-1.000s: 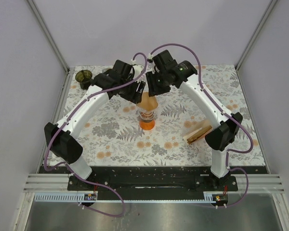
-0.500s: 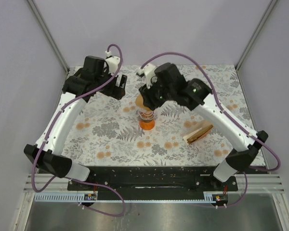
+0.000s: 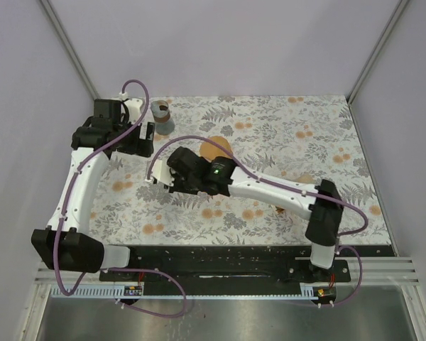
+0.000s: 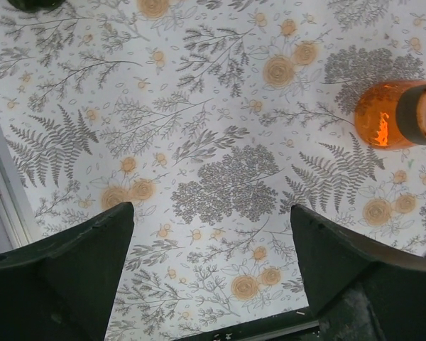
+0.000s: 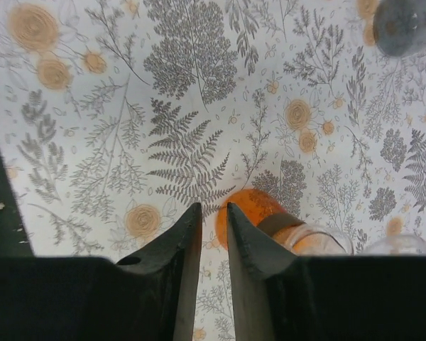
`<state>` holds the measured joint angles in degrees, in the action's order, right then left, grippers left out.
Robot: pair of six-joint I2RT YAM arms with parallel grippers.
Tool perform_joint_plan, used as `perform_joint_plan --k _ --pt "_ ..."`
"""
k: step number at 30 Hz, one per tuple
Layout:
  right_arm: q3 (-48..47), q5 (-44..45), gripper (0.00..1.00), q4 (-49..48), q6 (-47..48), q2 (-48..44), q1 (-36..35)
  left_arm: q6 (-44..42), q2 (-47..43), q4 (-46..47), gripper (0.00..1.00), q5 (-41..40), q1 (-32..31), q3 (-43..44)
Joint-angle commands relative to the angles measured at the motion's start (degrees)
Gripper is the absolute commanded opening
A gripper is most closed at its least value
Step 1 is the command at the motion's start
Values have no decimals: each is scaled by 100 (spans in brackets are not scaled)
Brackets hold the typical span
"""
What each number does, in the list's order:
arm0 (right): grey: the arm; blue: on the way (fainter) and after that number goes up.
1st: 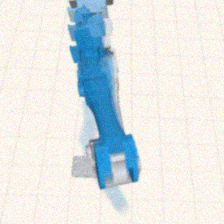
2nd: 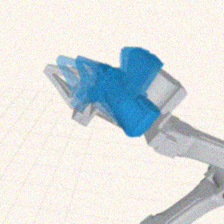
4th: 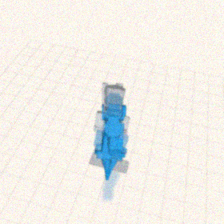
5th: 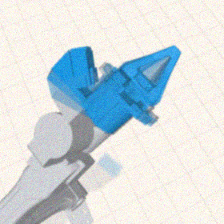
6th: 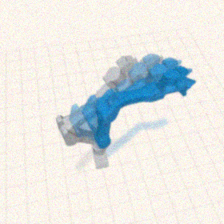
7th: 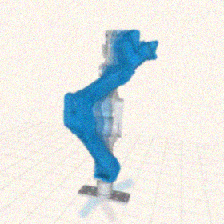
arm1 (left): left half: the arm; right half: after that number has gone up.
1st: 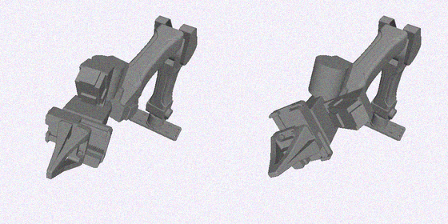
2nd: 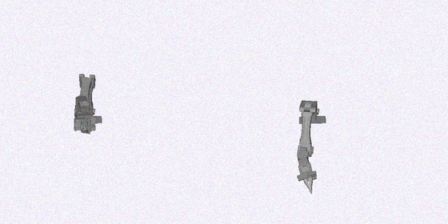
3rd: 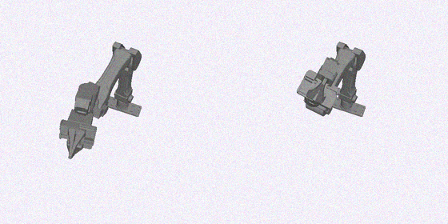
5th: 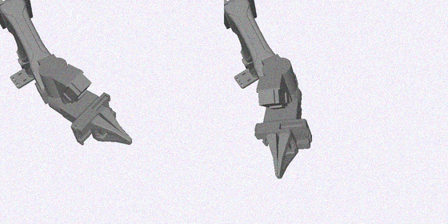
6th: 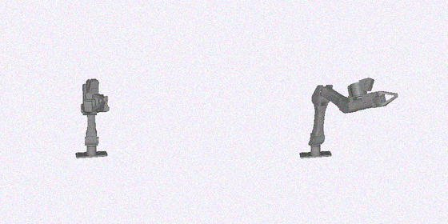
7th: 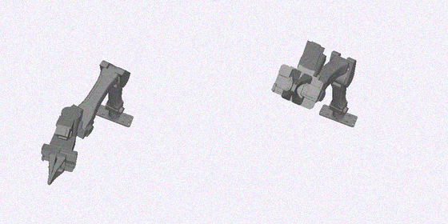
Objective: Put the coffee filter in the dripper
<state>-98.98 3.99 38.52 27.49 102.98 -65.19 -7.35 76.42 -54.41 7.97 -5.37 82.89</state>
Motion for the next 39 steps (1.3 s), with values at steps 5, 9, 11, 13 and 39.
perform_joint_plan --k 5,9,11,13,39 --pt "-517 1990 21 -231 942 1680 -99 -91 -163 291 97 214 492 -45" --pt "-500 2202 20 -573 1171 2225 -64 -99 -110 370 97 232 667 -71" --pt "-569 2351 20 -609 1259 2515 -29 -91 -84 396 97 284 738 -106" --pt "-649 2702 18 -609 1347 2788 -3 -91 -57 396 98 346 783 -133" --pt "1433 2949 17 -1250 995 1972 1253 -144 -119 405 99 574 915 -177"
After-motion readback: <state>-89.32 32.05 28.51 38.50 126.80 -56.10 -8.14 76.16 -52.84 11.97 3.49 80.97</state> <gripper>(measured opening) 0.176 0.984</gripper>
